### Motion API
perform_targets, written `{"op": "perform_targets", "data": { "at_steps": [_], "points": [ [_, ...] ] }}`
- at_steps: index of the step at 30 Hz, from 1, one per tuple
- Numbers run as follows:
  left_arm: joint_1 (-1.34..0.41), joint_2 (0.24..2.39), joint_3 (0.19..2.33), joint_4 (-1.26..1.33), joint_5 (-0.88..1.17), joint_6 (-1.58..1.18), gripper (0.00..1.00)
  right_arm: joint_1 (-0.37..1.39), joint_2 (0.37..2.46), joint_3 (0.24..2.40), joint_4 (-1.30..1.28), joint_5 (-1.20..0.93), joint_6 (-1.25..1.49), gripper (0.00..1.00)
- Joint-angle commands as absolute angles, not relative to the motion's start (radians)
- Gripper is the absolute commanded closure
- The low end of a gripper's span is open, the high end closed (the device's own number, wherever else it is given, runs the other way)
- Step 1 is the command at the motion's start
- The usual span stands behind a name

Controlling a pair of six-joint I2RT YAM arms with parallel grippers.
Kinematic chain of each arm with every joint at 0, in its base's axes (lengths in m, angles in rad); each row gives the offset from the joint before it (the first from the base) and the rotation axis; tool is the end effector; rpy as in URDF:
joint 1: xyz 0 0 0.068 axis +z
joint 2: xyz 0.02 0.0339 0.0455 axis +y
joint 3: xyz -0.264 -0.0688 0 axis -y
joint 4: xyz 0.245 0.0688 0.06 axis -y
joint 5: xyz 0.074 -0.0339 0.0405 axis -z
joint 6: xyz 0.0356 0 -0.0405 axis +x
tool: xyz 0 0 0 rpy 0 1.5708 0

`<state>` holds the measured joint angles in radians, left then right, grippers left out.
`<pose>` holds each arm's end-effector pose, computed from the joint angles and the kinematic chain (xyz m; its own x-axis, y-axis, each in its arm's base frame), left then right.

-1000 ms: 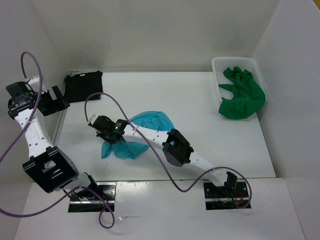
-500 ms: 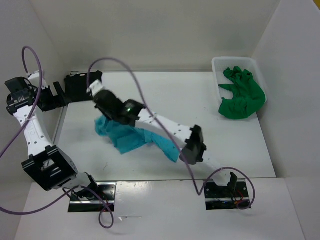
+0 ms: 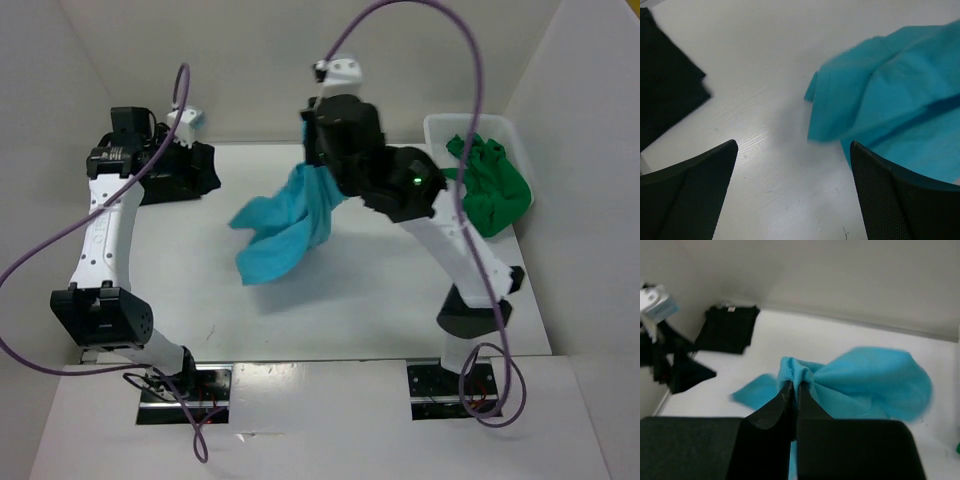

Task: Fold and stack the t-shirts
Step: Flatten out the tshirt

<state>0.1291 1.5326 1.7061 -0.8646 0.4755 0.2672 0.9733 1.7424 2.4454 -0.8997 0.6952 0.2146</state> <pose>0.3217 0.0253 0.4114 -0.5475 0.1656 -0.8202 0.3939 0.9158 -0.0780 0.1947 0.2456 0.5580 -0.1674 0.0447 -0.9849 -0.2516 0.9640 0.0865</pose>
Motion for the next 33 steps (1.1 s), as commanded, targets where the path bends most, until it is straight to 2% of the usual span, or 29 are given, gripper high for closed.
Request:
{"op": "perform_targets", "data": {
  "at_steps": [1,6,11,14,15,19,20,23,29,33],
  "points": [
    [0.095,1.548,1.766,-0.911,0.472,0.336,0.01,1.075,1.919,2.634,-1.061,0.688,0.255,1.0],
    [0.022,1.548,1.766,-0.945,0.405,0.403,0.01,1.071,2.003,2.715,-1.089,0.736,0.305,1.0],
    [-0.101,1.497,1.595,-0.966,0.308,0.536,0.01,0.944,2.0,2.564,-1.192,0.716,0.428,1.0],
    [-0.173,1.456,1.456,-0.976,0.293,0.615,0.01,0.934,1.93,2.334,-1.201,0.773,0.501,1.0],
    [-0.233,1.447,1.345,-0.966,0.249,0.644,0.01,0.911,1.904,2.178,-1.201,0.773,0.538,1.0],
    [-0.408,1.424,1.098,-0.821,0.072,0.632,0.01,0.793,1.706,1.753,-0.983,0.637,0.565,1.0],
    [-0.444,1.424,1.068,-0.801,0.061,0.632,0.01,0.757,1.681,1.617,-0.945,0.606,0.575,1.0],
    [-0.57,1.401,1.026,-0.732,0.083,0.611,0.01,0.611,1.608,1.435,-0.847,0.511,0.588,1.0],
    [-0.707,1.479,1.017,-0.638,-0.006,0.565,0.01,0.381,1.459,1.374,-0.818,0.508,0.574,1.0],
    [-0.744,1.522,1.04,-0.603,0.004,0.543,0.01,0.33,1.431,1.387,-0.818,0.457,0.525,1.0]
  ]
}}
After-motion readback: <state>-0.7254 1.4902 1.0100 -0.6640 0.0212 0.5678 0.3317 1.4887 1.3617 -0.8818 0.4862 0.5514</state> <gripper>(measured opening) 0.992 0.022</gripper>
